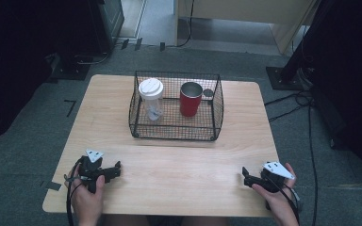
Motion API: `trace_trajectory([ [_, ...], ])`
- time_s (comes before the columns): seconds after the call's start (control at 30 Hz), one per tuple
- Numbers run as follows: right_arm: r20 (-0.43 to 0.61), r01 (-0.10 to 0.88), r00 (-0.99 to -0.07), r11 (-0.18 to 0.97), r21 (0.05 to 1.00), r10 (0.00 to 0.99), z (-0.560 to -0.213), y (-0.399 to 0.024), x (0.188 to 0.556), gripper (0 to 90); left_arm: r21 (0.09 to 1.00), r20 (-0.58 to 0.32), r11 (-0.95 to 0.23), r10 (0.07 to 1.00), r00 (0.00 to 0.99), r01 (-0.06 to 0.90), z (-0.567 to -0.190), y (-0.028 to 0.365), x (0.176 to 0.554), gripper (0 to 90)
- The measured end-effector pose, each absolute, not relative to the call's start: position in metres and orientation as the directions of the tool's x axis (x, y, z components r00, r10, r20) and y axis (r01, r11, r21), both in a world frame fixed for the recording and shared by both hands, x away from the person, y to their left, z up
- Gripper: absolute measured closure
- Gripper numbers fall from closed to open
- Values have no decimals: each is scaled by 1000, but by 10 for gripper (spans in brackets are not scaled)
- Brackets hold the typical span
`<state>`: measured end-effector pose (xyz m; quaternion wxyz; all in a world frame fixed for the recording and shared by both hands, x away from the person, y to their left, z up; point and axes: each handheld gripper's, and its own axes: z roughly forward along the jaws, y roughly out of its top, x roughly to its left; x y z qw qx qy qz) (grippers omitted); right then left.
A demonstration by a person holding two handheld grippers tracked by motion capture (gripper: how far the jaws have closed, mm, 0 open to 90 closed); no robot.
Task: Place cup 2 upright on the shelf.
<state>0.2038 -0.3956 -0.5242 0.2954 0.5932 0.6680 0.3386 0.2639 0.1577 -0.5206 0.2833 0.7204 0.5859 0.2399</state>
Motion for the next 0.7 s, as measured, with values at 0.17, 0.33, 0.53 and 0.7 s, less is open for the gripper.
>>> trace_trajectory([
  [0.17, -22, 677, -64, 59, 733, 998, -528, -397, 194, 14, 689, 14, -153, 980, 199, 708, -521, 158, 264, 1],
  [0.33, 30, 695, -69, 26, 718, 997, -529, -401, 193, 12, 689, 13, -153, 980, 199, 708, -521, 158, 264, 1],
  [0.53, 28, 699, -28, -1, 715, 999, -529, -398, 200, 0, 689, 13, -153, 980, 199, 708, -521, 158, 264, 1],
  [0.7, 28, 699, -13, -11, 715, 1000, -529, -398, 202, 0, 689, 14, -153, 980, 199, 708, -521, 158, 264, 1],
])
